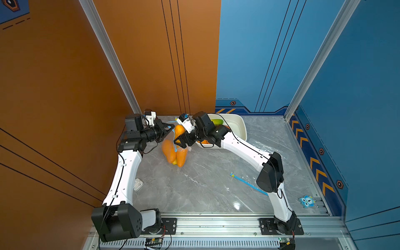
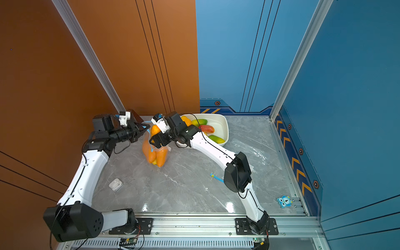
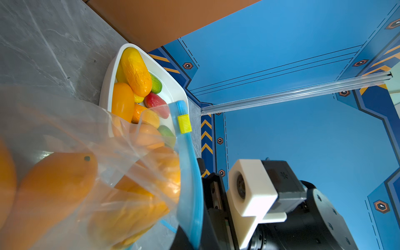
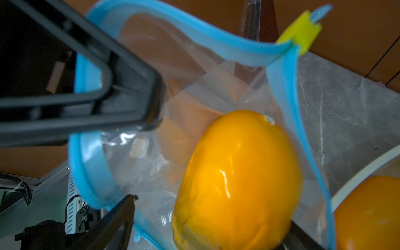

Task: Place the mango in a zip-top bag and seal the zipper
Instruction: Place the mango in the zipper food storage bag, then open the zipper of the food storage bag.

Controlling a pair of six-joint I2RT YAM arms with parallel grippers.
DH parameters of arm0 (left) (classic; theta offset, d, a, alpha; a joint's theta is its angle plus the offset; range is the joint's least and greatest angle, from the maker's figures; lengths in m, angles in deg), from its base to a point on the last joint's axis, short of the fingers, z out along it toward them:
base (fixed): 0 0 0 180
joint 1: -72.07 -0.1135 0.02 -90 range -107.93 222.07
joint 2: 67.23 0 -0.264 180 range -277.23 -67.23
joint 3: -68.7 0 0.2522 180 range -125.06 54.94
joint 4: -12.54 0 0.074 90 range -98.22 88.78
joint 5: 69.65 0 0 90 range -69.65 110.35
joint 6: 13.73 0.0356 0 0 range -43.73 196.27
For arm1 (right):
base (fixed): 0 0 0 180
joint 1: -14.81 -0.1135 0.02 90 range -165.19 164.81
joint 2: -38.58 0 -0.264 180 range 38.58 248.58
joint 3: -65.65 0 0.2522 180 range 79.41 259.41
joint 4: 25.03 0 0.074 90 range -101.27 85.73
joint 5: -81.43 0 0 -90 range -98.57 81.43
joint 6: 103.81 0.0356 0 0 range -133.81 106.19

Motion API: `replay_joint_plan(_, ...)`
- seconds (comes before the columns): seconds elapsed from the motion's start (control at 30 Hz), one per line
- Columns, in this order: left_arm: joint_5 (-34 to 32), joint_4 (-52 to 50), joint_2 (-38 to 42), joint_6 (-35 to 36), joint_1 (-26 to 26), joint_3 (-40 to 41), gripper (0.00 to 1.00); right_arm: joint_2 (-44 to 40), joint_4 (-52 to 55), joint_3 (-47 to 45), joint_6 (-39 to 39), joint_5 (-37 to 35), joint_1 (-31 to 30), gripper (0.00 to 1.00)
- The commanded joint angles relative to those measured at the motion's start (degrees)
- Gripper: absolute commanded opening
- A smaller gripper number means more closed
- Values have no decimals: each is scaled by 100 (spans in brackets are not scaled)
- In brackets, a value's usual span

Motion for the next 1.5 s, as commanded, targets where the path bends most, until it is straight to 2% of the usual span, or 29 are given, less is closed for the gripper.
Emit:
replay_joint_plan(0.0,224,179,17,-28,-88,-71,0,-378,-331,-384,563,161,264,85)
replay_joint_plan(0.23,296,177,-6,-8,-140,-74,0,-949,-1576,-1204,1327,558,418,81)
replay_joint_plan(0.27,303,183,-17,-6,-137,-73,0,-926,-1714,-1221,1409,634,414,79)
replay_joint_plan(0.37,327,181,-18,5,-131,-94,0,-694,-1586,-942,1430,680,371,62)
replay_joint_plan(0.43,352,181,-7,-1,-125,-105,0,-570,-1447,-803,1434,521,362,58)
replay_joint_plan(0.5,365,178,11,-5,-124,-115,0,-511,-1383,-833,1473,249,388,47)
replay_joint_plan(0.6,382,182,0,-13,-119,-147,0,-469,-1344,-778,1481,291,378,44)
replay_joint_plan(0.7,383,178,-37,-56,-116,-184,0,-98,-561,-201,1020,190,222,43)
replay_joint_plan(0.77,374,180,-18,-76,-131,-209,0,-129,-112,-54,753,53,188,47)
replay_joint_plan(0.87,377,182,-1,-58,-157,-237,0,-841,-445,-641,987,-217,346,52)
replay_joint_plan(0.93,387,182,0,-22,-156,-238,0,-1233,-690,-1041,1089,-414,368,65)
replay_joint_plan(1.0,415,180,-21,18,-150,-214,0,-1469,-771,-1195,1070,-457,341,66)
replay_joint_plan(1.13,418,181,-48,54,-150,-141,0,-1727,-848,-1538,1107,-1063,407,70)
replay_joint_plan(1.27,418,180,-54,55,-152,-137,0,-1284,-563,-1305,1163,-1177,561,74)
replay_joint_plan(1.37,418,180,-57,38,-146,-168,0,-705,-136,-686,1179,-808,582,74)
replay_joint_plan(1.43,410,182,-57,33,-144,-183,0,-472,-60,-424,1188,-606,548,72)
replay_joint_plan(1.47,415,182,-74,34,-146,-190,0,-231,44,-289,1184,-620,522,67)
